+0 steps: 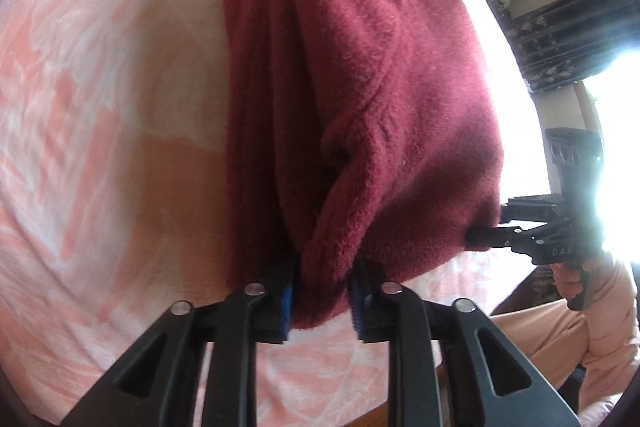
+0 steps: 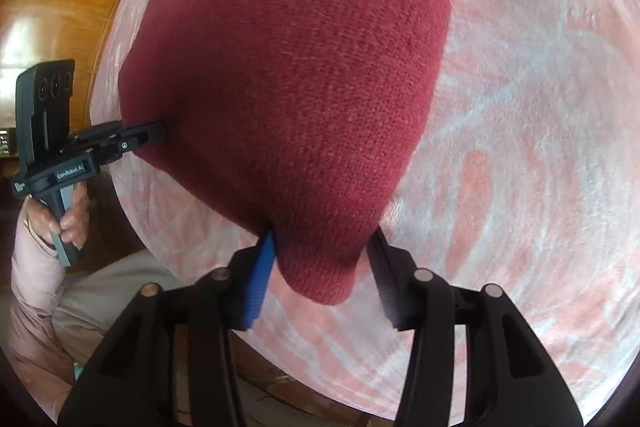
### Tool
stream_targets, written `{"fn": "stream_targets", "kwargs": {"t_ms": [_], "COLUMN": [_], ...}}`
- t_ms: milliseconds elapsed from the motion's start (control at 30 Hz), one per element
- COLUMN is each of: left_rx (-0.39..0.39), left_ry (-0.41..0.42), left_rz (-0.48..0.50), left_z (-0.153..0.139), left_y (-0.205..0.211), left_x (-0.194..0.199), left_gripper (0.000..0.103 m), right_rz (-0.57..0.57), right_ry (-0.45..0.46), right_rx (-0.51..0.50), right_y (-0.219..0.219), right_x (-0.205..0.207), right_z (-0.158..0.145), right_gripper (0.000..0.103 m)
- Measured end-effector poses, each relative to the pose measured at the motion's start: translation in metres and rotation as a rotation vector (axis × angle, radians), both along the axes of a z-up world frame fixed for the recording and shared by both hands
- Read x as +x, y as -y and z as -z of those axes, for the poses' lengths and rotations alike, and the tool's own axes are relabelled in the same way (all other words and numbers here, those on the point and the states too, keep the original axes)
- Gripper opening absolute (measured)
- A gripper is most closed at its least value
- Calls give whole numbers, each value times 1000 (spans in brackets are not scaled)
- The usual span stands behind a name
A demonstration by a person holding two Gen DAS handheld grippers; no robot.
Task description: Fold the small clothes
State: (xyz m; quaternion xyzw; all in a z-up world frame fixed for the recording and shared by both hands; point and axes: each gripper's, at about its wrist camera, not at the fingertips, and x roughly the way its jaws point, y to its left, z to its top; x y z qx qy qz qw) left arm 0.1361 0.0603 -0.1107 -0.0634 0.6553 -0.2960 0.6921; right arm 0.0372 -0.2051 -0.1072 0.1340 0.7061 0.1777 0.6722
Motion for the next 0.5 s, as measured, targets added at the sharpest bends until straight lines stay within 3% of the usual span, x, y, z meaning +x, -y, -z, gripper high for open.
{"fn": "stream_targets", "kwargs": {"t_ms": [67,133,167,300,500], "left_rx": [10,11,4,-20,10], "left_ry": [33,78,101,125,89], "left_rz": [8,-5,-24,-93,-166], "left_z": [-11,-28,-35,-46,-26], "left_y": [1,1,0,7,28], "left_x": [2,10,15,45,92], "left_gripper": [42,58,62,65,65], "right_rz": [-38,-54,-50,52,92], "right_ry": [73,158,196,213,213], "right_rx": [-82,-205,-255,-211,-225], "right_y": [1,2,5,25,43], "right_x": [0,4,8,26,42], "right_z": [-21,-42,-50,-68,-65], "right_gripper": [56,66,69,68,67]}}
